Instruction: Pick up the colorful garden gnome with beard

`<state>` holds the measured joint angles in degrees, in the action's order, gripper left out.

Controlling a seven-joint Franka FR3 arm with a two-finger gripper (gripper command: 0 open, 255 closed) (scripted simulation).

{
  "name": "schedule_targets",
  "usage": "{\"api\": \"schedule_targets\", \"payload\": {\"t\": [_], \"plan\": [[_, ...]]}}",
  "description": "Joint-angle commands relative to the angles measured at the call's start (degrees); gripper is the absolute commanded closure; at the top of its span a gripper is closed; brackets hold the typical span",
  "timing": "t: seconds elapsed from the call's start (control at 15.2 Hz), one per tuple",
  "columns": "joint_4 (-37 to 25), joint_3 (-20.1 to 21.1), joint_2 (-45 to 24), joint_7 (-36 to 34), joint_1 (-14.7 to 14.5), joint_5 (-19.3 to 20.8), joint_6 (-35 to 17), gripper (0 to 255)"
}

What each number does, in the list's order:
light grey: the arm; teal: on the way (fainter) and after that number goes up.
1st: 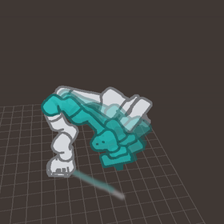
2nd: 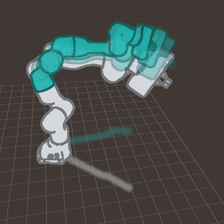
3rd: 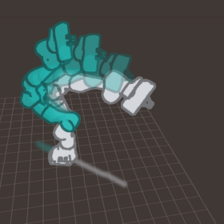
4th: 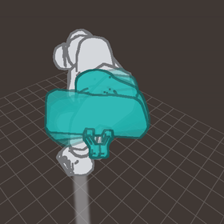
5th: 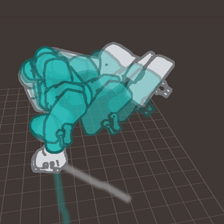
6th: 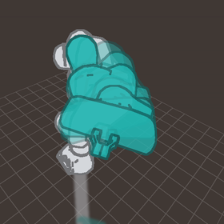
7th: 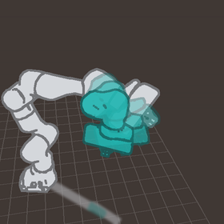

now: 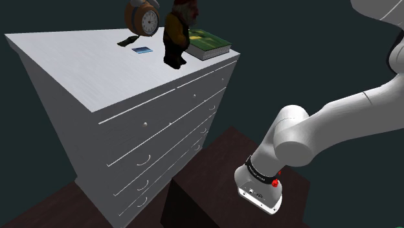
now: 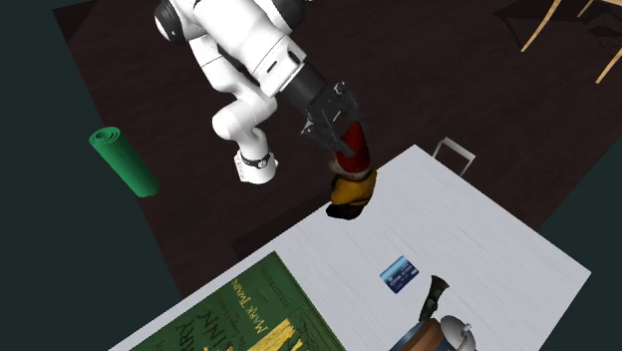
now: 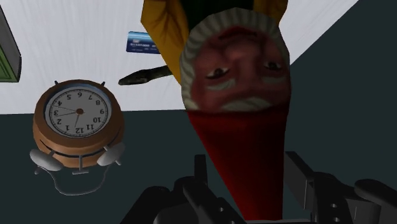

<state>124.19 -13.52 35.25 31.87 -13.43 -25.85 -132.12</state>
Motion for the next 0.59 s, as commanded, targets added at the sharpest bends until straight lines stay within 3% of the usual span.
{"api": "schedule_targets", "payload": {"t": [0.0,0.53], "plan": [[-1.7,0.1,-0.3,-0.7,0.1,0.3,1.1,255],[-7.5,0.2,-1.9,-2.7,0.2,1.2,5.1,255]]}}
